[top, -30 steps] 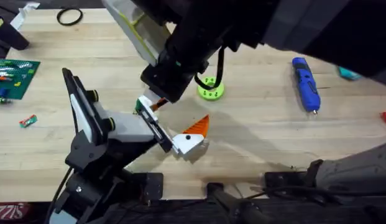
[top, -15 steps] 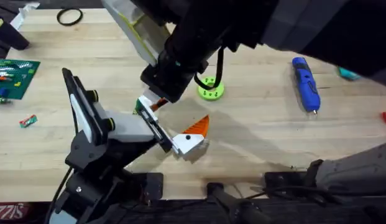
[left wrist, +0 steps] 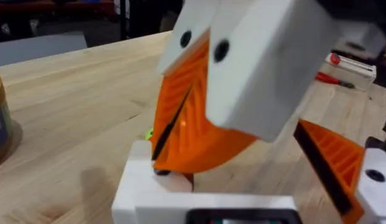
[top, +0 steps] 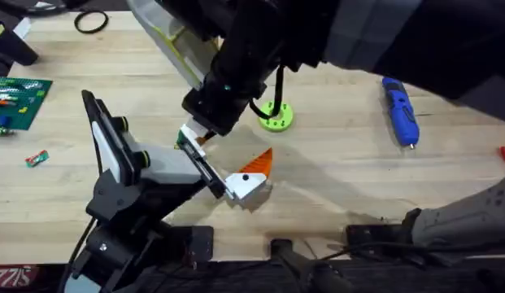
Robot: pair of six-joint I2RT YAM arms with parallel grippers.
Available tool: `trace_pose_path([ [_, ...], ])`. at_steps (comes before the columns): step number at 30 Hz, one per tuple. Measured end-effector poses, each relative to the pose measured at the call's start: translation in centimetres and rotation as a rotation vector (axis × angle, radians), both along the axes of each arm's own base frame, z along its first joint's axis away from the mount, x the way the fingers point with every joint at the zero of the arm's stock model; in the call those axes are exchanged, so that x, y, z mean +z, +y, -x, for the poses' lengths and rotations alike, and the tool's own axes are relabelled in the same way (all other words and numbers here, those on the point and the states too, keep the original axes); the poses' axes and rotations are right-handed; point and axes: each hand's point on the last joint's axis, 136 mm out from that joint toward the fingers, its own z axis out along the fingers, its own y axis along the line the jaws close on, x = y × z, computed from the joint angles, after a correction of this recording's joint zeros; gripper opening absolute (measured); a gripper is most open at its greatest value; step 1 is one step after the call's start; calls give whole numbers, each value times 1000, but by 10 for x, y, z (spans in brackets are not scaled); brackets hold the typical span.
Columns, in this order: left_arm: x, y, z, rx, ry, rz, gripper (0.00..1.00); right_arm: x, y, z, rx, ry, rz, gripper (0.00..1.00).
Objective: Pick up the gripper from the table and insert it into the empty holder that is missing its gripper. Then pick up a screw, insert it into the mounting hole, and use the screwdriver to tighten it. Finally, clean up the table by picking up the vegetable and placing it into the bucket.
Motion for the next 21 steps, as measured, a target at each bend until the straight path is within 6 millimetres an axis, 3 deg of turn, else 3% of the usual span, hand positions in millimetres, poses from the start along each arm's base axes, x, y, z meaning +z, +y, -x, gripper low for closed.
trace_pose_path([
  [3, 0, 0, 0, 0, 0, 0, 985, 0, 0, 0, 0, 0, 0, 19],
  [5, 0, 0, 0, 1, -1, 0, 985, 0, 0, 1, -1, 3, 1, 108],
  [10, 0, 0, 0, 1, -1, 0, 985, -1, -4, -5, -15, -20, 18, 765],
  [12, 0, 0, 0, 0, -3, -1, 985, 0, -10, -13, -36, -36, 28, 969],
  [21, 0, 0, 0, -1, -8, -4, 985, 25, -15, -5, -28, -44, -34, 993],
])
